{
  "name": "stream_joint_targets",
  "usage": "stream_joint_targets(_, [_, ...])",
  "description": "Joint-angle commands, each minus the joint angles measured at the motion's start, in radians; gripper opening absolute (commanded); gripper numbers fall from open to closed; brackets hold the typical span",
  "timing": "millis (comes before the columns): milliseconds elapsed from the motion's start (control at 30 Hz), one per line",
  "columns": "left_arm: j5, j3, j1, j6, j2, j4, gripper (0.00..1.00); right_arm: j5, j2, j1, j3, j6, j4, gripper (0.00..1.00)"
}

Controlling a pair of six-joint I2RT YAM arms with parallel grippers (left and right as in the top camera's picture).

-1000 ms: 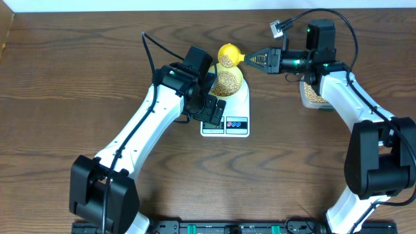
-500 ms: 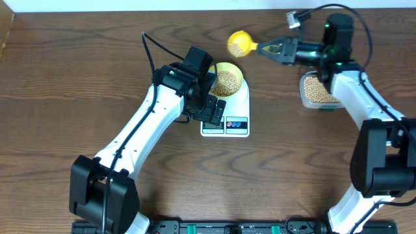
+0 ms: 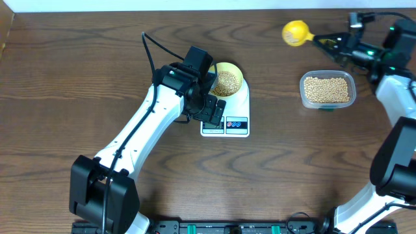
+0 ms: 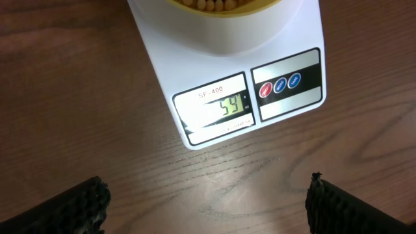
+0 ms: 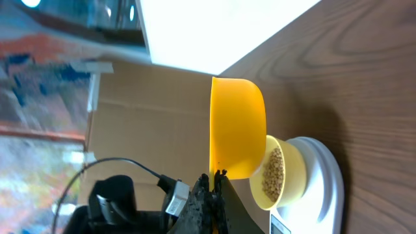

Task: Scoop item into bowl and weigh 50g on scale
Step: 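Lower the scoop into the tub and drag it through soybeans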

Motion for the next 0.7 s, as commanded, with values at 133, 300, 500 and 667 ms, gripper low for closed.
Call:
stream_joint_targets(133, [0.001,-0.004,0.003,-0.006,0.008,-0.002,0.98,-0.018,0.004,-0.111,-0.003,-0.158,-0.171,0.01])
stream_joint_targets(300, [0.001,-0.003,0.003,-0.006,0.008,-0.002,0.98,0.187,0.004,-0.143,-0.003,-0.422,-0.491,0.01])
stream_joint_targets(500, [0.001,-0.003,0.003,-0.006,0.008,-0.002,0.98,0.385,0.002,-0.137,-0.002,-0.61,-0.7,0.01])
stream_joint_targets(667, [0.001,-0.004,0.003,-0.006,0.008,-0.002,0.98,0.388,-0.026,-0.137,0.008,-0.609,-0.703,0.01])
